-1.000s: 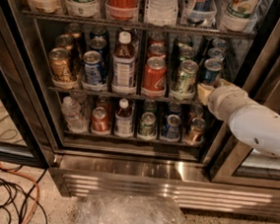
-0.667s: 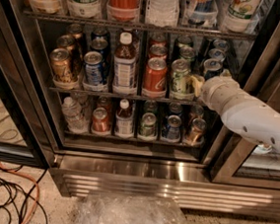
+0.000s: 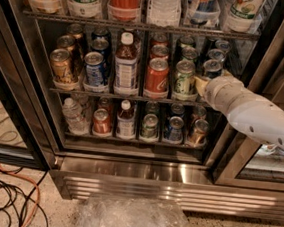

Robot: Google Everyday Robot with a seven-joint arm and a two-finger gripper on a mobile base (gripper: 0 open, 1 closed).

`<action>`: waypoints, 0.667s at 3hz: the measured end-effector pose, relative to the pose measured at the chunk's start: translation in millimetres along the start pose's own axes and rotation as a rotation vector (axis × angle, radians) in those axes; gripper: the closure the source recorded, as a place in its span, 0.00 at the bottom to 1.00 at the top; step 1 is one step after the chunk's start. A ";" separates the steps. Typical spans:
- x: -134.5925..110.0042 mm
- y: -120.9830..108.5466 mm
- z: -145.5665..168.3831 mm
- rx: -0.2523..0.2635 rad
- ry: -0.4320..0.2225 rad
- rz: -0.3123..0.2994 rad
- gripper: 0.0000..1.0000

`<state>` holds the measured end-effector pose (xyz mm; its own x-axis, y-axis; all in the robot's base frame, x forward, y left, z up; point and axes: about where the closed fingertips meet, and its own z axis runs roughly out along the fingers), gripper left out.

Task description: Pick redbull can from middle shelf of fridge

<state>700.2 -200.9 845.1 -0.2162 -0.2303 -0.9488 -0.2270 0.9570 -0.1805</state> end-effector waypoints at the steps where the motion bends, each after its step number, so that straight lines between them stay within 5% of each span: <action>1: 2.9 -2.2 4.5 0.021 0.007 0.010 0.76; 2: -0.4 -3.1 3.5 0.021 0.007 0.010 0.98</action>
Offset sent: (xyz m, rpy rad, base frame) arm 0.0042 -0.0020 -0.0046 0.0037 0.0037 -0.0238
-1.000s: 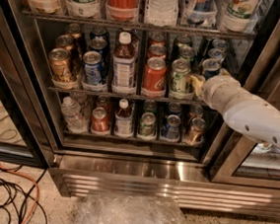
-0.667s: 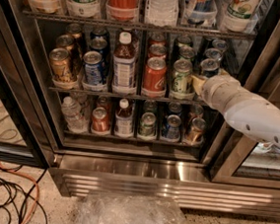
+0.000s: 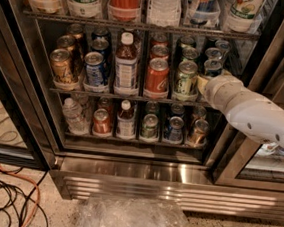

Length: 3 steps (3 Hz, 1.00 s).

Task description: Pick redbull can from middle shelf of fridge

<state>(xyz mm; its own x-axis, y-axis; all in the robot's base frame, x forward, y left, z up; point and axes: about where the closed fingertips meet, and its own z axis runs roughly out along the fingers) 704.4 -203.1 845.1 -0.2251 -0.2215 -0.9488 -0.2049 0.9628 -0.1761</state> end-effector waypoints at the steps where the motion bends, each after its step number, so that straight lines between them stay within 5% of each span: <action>1: -0.1 0.0 0.0 0.000 0.000 0.000 1.00; 3: -55.1 -22.9 2.2 0.080 -0.164 0.096 1.00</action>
Offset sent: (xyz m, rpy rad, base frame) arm 0.0191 -0.0131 0.0473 0.1110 -0.1320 -0.0621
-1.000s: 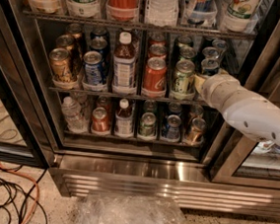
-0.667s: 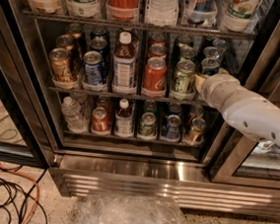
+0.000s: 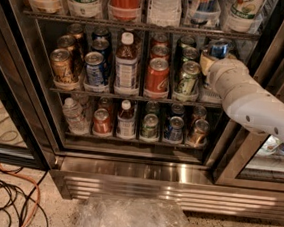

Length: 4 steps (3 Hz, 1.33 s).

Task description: Pick redbull can from middle shelf of fridge

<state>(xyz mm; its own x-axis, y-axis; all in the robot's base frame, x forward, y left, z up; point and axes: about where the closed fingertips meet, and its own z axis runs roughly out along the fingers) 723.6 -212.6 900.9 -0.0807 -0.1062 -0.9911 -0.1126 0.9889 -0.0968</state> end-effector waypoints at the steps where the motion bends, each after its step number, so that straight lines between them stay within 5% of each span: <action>1: -23.8 -12.3 0.3 0.066 -0.085 0.028 1.00; 4: -21.5 -21.0 -41.3 0.100 -0.038 0.084 1.00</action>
Offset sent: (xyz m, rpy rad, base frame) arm 0.0031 -0.0062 0.0172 0.0254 -0.0619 -0.0421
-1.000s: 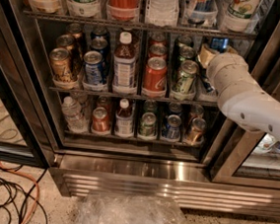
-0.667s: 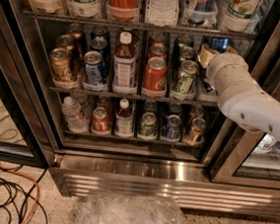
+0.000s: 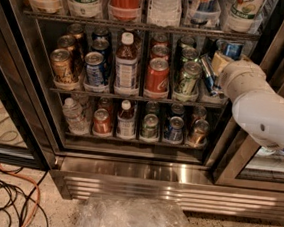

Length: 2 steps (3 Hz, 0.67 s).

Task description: Pick redbull can from middle shelf of fridge

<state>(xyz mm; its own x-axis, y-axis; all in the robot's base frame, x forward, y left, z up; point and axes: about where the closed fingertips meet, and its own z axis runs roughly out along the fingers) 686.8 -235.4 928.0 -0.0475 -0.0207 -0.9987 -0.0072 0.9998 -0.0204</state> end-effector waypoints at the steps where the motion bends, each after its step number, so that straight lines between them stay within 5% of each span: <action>1: -14.0 -16.8 -14.5 0.028 0.017 0.048 1.00; 2: -14.0 -16.8 -14.5 0.028 0.017 0.049 1.00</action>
Offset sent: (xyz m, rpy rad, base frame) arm -0.0836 -0.0028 -0.0141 0.2918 0.6199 0.3548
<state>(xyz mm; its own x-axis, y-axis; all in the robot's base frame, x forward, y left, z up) 673.1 -252.0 943.0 -0.0645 0.0279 -0.9975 0.0231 0.9994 0.0265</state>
